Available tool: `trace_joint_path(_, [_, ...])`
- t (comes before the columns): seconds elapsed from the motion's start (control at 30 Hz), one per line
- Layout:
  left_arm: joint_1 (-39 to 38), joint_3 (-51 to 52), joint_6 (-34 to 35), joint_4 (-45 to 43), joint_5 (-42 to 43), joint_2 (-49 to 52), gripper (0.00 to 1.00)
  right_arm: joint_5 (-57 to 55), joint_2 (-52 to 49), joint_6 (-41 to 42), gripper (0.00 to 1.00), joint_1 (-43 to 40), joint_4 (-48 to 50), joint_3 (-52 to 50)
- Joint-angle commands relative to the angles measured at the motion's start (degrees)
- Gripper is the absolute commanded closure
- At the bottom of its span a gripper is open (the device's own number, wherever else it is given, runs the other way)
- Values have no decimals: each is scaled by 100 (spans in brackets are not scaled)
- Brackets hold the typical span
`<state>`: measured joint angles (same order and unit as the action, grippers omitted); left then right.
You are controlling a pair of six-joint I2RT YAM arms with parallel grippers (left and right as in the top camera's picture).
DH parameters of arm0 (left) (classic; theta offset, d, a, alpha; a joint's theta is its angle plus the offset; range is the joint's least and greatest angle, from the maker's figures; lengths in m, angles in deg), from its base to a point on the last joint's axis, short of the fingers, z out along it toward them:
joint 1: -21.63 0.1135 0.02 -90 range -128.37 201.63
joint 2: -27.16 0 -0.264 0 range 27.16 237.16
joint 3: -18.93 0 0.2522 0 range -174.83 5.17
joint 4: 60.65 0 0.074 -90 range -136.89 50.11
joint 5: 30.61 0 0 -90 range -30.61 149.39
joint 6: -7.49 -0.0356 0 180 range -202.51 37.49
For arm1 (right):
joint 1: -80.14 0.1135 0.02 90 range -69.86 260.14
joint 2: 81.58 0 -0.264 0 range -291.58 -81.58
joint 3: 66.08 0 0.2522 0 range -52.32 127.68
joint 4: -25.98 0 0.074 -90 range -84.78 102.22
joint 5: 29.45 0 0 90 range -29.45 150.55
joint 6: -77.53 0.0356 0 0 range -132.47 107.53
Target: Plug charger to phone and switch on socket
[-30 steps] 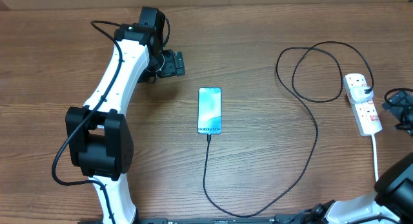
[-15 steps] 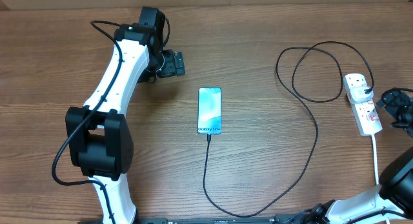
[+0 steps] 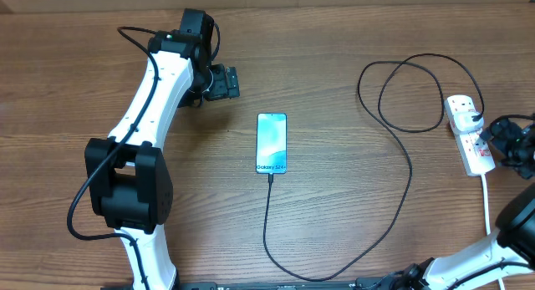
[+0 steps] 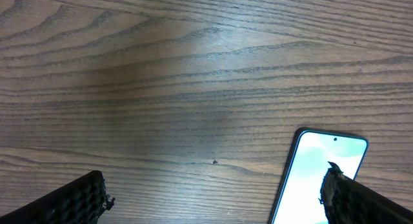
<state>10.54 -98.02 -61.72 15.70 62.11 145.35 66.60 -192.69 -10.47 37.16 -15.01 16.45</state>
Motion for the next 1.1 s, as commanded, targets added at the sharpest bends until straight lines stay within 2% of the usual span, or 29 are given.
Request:
trace_joint_path(0.0, [24,-13,-68,-2,-57,-46,1,160,-105,-37,0,15,42,-15])
trace_joint_path(0.7, [24,-13,-66,-2,-57,-46,0,450,-105,-35,0,15,-175,-15])
trace_joint_path(1.07, [24,-13,-66,-2,-57,-46,0,216,-105,15,0,15,197,-15])
